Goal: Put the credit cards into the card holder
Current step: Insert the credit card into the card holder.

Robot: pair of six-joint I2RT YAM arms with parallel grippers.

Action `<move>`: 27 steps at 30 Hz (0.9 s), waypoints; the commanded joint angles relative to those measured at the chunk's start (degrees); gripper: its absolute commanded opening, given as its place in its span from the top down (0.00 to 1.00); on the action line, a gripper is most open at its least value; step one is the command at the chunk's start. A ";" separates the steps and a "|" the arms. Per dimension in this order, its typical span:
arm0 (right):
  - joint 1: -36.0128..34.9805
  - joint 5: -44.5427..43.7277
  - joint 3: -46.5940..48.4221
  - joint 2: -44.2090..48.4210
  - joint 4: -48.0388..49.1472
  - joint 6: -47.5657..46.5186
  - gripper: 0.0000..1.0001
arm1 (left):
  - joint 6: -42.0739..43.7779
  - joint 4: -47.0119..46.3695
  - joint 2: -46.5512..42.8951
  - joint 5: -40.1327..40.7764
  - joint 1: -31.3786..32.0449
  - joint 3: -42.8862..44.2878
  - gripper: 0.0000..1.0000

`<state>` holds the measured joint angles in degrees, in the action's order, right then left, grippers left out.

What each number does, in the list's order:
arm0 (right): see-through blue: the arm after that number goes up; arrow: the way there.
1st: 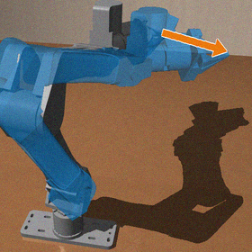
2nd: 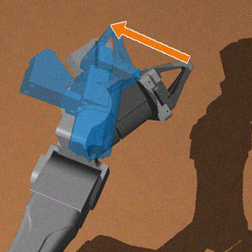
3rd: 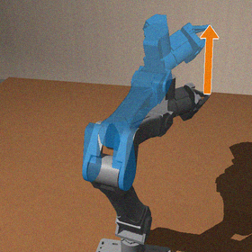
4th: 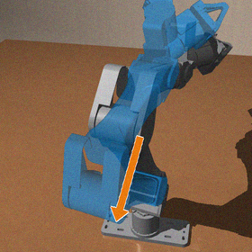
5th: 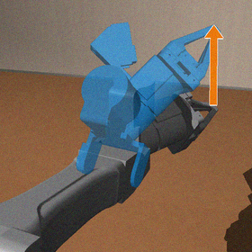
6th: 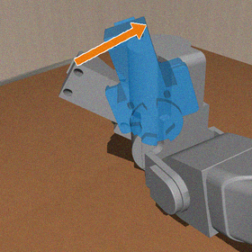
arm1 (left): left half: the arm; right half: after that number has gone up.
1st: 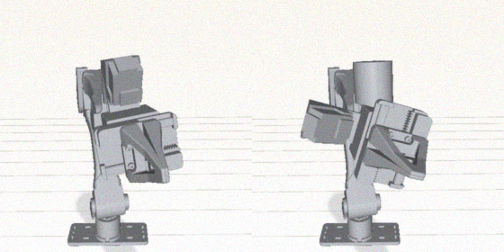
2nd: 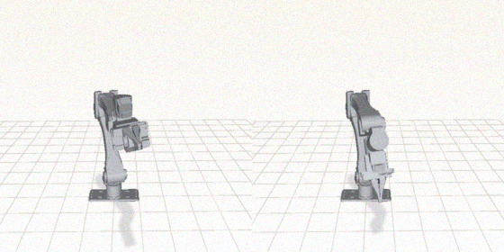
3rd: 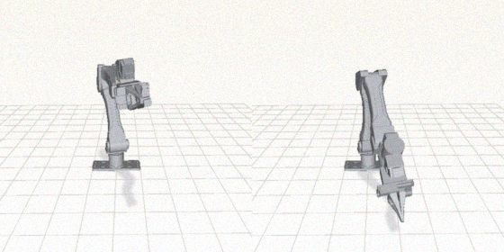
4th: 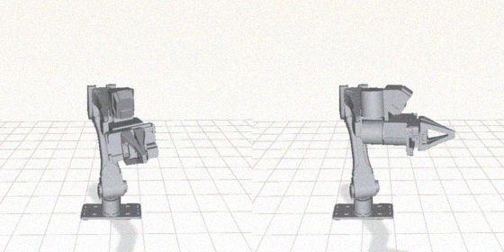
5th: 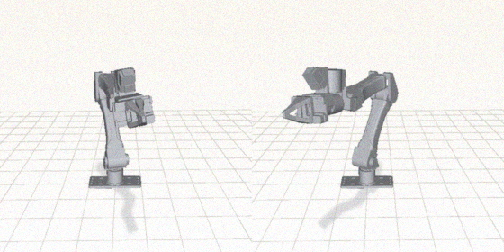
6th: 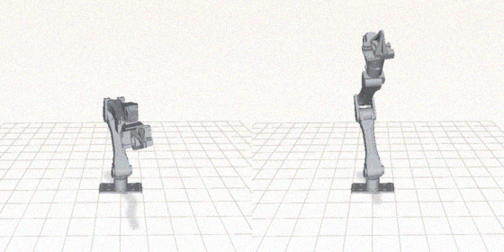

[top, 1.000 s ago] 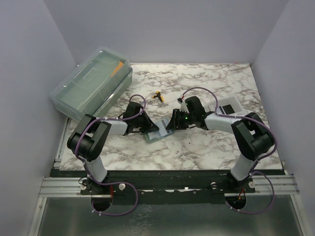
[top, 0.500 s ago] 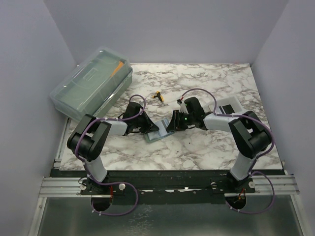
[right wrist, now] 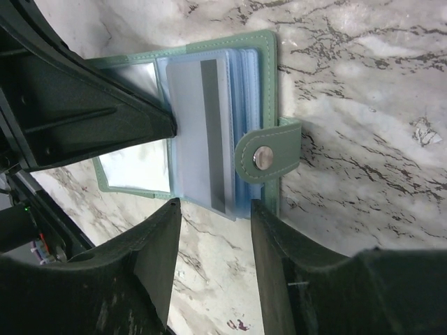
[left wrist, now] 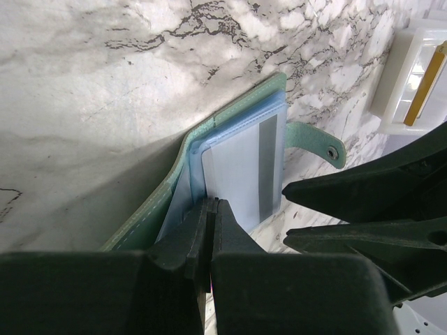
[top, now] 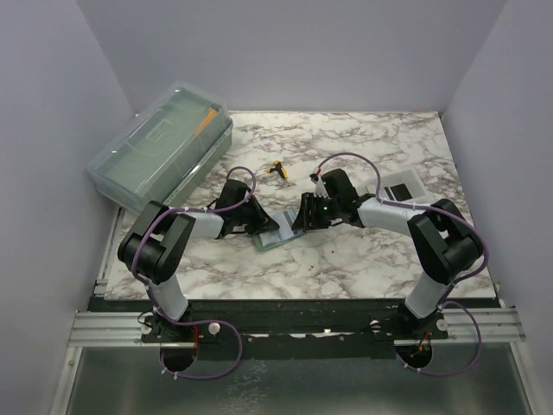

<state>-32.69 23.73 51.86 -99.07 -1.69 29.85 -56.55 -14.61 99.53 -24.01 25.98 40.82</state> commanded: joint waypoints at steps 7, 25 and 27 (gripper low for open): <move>-0.70 -0.11 2.42 -1.49 -1.05 -1.28 0.58 | 1.40 4.86 1.75 0.81 0.21 -2.09 1.00; -1.85 -2.70 4.43 -1.89 -3.82 -1.60 0.58 | 1.35 4.12 2.12 0.54 0.21 -2.65 1.00; -1.92 -4.52 4.79 -1.02 -5.49 -2.07 0.56 | 1.25 3.99 2.10 0.54 0.23 -2.72 1.00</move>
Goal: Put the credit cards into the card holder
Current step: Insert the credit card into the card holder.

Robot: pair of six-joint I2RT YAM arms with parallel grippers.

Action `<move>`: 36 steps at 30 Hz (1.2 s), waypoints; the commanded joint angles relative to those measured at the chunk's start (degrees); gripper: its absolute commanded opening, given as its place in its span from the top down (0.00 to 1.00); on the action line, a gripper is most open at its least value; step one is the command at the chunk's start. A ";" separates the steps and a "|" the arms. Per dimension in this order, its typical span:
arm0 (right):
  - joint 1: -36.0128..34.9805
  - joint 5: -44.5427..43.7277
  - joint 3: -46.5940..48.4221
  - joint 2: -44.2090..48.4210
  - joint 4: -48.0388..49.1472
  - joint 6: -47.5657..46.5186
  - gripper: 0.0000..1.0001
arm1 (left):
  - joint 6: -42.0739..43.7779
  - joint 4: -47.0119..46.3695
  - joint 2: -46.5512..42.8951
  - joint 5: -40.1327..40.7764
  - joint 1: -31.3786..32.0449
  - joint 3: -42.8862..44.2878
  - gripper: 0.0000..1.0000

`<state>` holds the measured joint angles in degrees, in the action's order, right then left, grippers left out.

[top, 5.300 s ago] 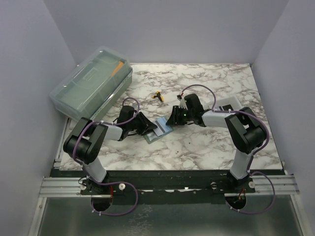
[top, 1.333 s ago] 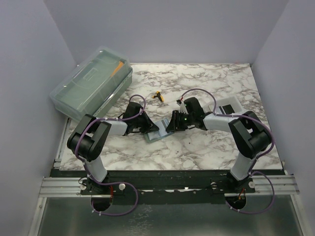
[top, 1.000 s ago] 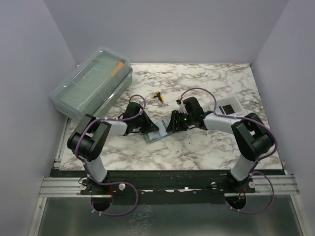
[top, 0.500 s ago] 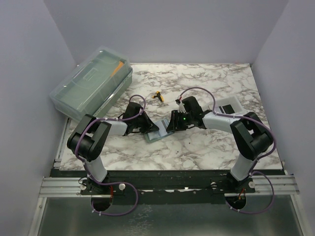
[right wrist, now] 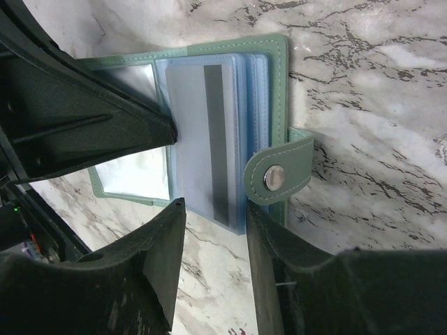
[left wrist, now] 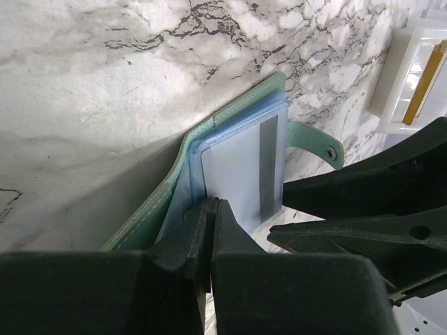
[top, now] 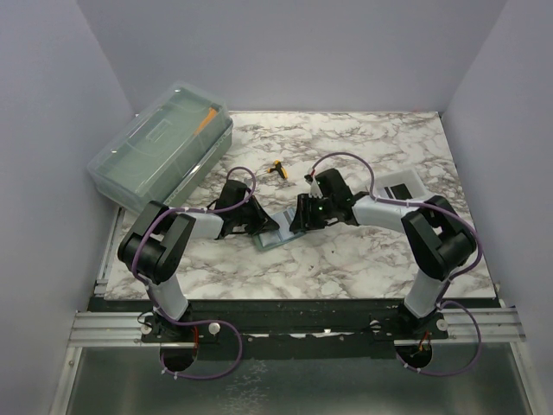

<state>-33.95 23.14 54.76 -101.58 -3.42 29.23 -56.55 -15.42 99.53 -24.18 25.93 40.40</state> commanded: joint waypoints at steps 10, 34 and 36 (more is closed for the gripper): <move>-0.89 -2.87 1.77 1.66 -3.53 -1.22 0.58 | 1.20 4.43 2.05 0.54 0.26 -2.54 1.00; -1.80 2.29 1.57 1.95 1.40 1.74 0.70 | 1.22 6.43 -3.03 1.38 0.17 -3.11 0.94; -1.86 3.67 1.08 1.45 3.47 2.42 0.70 | 1.19 7.54 -4.89 1.61 0.17 -3.26 0.90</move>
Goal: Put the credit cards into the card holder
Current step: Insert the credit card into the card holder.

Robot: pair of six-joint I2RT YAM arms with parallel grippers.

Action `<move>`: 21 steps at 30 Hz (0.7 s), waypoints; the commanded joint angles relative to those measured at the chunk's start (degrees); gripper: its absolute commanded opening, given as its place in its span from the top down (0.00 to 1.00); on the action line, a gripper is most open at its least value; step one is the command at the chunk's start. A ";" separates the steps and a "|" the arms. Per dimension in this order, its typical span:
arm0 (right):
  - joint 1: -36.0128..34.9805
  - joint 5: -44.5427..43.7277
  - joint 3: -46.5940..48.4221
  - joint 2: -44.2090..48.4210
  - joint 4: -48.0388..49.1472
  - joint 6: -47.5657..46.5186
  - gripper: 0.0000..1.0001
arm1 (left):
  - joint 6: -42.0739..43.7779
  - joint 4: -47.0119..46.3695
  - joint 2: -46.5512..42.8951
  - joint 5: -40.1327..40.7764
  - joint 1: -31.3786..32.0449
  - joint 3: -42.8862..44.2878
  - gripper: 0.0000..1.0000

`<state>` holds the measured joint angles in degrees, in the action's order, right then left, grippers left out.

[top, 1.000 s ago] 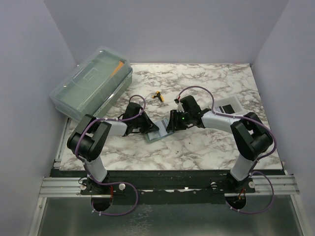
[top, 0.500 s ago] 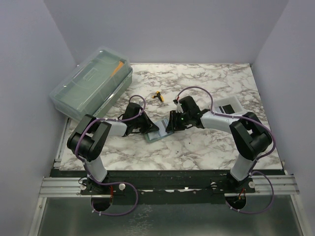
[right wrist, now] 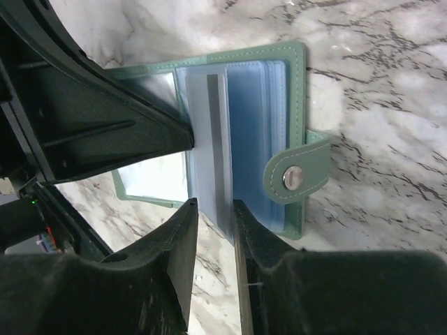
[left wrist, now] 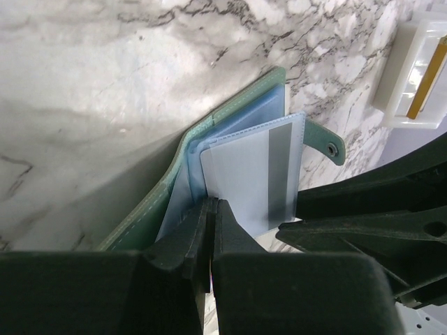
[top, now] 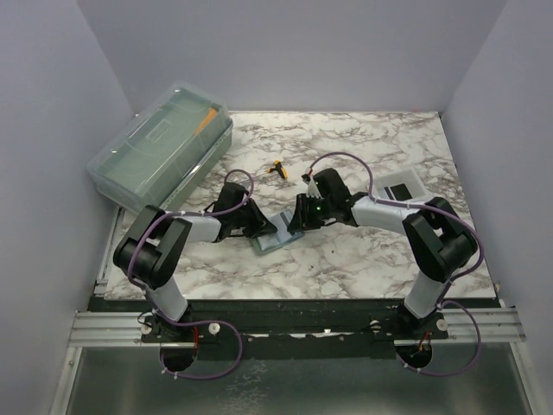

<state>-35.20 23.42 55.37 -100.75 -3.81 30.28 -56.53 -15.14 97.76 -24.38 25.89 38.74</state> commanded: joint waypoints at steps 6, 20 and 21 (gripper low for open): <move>-0.72 6.42 0.60 -0.42 7.79 3.17 0.67 | 1.18 12.04 -12.02 3.25 -0.10 -1.96 0.73; -9.09 11.22 3.44 5.41 8.79 8.75 0.54 | 7.44 37.38 -41.95 9.67 -6.81 5.15 0.33; -8.22 6.86 3.88 8.62 3.34 6.04 0.49 | 8.16 38.02 -41.90 8.61 -6.77 6.58 0.28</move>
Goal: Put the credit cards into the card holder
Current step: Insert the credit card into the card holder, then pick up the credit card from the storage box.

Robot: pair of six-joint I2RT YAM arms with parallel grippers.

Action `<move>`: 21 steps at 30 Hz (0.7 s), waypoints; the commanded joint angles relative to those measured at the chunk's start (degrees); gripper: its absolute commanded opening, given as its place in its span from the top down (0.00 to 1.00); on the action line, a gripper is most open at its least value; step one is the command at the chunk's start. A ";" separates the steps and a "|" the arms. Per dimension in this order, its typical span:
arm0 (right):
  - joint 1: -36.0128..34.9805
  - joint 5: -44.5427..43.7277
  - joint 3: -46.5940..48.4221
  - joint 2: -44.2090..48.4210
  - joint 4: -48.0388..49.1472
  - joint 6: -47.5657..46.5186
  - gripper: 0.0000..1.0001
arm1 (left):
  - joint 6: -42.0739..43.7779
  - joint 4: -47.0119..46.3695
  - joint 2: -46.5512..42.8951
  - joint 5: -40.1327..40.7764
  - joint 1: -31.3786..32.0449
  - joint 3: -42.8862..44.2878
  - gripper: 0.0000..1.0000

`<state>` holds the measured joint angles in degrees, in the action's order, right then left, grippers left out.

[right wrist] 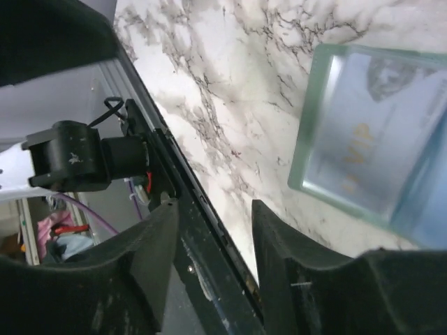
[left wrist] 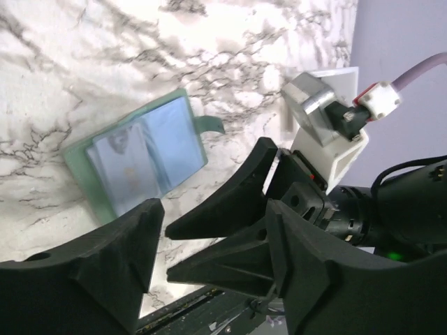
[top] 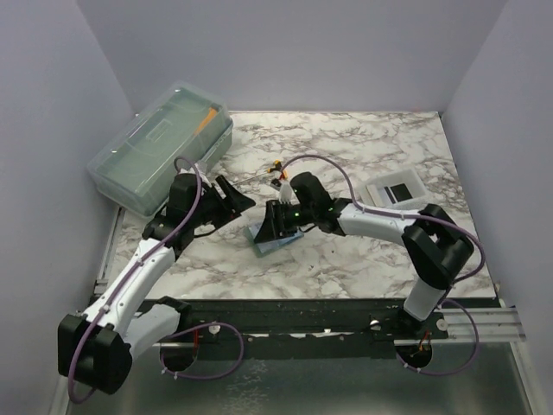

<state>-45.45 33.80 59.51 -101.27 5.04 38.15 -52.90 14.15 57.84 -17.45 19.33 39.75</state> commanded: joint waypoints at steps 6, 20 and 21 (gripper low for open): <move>14.56 -26.71 8.01 21.75 -37.97 -19.50 0.39 | 6.77 8.96 3.75 -6.10 -0.28 13.25 0.07; 33.05 -40.06 7.77 25.55 -49.78 -35.01 0.07 | 18.41 11.69 21.42 -19.99 2.26 25.12 0.01; 35.44 -35.90 7.31 25.08 -49.31 -34.92 0.06 | 19.42 11.98 21.80 -20.07 2.35 25.27 0.01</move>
<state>-15.62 -12.03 67.85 -74.28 -41.45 6.33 -39.53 23.22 77.52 -31.88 20.97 62.67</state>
